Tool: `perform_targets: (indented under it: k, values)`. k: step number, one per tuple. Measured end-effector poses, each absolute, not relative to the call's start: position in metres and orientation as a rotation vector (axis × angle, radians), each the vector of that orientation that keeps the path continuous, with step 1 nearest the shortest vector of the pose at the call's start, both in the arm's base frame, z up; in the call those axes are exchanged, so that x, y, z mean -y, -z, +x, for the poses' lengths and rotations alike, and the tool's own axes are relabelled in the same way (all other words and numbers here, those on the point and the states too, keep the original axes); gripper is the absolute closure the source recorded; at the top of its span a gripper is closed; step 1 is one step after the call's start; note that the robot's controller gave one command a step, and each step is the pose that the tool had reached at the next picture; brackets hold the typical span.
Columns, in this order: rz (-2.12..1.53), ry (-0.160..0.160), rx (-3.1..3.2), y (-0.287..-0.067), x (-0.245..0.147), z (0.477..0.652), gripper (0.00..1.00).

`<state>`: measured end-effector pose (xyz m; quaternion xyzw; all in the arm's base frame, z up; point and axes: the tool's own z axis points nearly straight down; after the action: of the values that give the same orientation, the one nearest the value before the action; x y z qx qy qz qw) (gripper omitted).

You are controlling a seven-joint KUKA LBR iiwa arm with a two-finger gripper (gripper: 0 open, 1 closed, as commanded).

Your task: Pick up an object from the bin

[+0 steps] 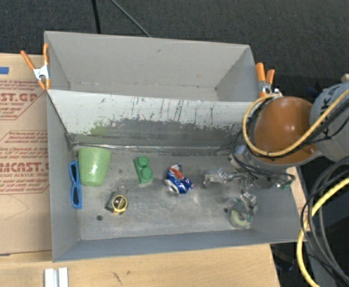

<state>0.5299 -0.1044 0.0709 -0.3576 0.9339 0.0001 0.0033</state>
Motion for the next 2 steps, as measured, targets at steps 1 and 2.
perform_targets:
  k: [1, 2]
  values:
    - [-1.072, -0.002, -2.954, -0.080, 0.140, 0.489, 0.00]
    - [-1.192, 0.003, -2.899, -0.071, 0.129, 0.485, 0.00]
